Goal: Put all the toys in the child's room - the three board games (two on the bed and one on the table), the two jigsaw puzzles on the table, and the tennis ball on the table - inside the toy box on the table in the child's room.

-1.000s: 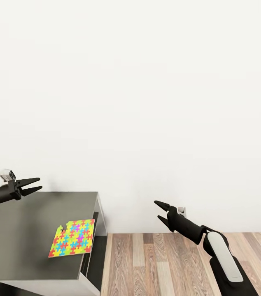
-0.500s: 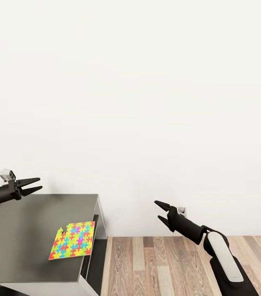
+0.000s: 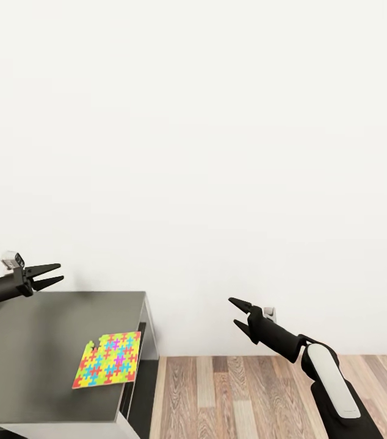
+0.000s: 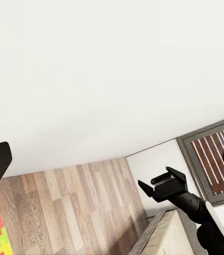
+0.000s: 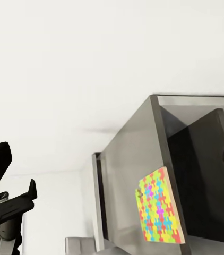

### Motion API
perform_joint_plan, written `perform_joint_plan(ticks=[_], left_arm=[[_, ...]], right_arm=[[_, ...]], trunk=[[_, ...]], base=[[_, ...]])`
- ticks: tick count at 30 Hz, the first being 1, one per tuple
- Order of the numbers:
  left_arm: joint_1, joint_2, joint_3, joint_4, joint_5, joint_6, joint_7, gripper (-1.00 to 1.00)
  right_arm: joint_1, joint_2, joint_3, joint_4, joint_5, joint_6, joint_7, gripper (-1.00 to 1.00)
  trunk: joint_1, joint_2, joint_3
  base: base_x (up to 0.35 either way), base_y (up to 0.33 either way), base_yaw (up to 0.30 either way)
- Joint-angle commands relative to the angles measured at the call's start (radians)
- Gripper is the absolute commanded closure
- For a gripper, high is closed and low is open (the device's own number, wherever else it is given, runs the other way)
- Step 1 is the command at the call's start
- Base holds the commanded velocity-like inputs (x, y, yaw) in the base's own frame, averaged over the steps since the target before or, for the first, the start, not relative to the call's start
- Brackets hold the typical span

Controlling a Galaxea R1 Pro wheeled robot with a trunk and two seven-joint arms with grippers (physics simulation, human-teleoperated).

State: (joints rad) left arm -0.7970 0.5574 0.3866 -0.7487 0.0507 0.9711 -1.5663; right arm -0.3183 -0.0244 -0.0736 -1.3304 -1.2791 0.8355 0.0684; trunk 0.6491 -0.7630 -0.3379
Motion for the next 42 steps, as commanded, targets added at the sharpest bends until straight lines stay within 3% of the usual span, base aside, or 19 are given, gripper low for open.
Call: perform_joint_plan(ticks=[1,37,42], left_arm=[[-0.001,0.0,0.0,0.0,-0.001,0.011,-0.005,-1.0],[-0.001,-0.011,0.0,-0.001,-0.002,0.011,-0.005,-1.0],[-0.001,-0.012,0.0,-0.001,-0.002,0.011,-0.005,-1.0]], right_arm=[[-0.001,0.0,-0.002,0.0,0.007,0.005,0.007,-1.0],[-0.001,-0.001,-0.002,0.006,0.009,0.004,0.007,-1.0],[-0.001,-0.002,-0.002,0.005,0.009,0.004,0.007,-1.0]], trunk=[[0.0,-0.001,0.0],[0.0,-0.001,0.06],[0.019,-0.036,0.053]], base=[[0.0,0.0,0.0],[0.0,0.0,0.0],[0.0,0.0,0.0]])
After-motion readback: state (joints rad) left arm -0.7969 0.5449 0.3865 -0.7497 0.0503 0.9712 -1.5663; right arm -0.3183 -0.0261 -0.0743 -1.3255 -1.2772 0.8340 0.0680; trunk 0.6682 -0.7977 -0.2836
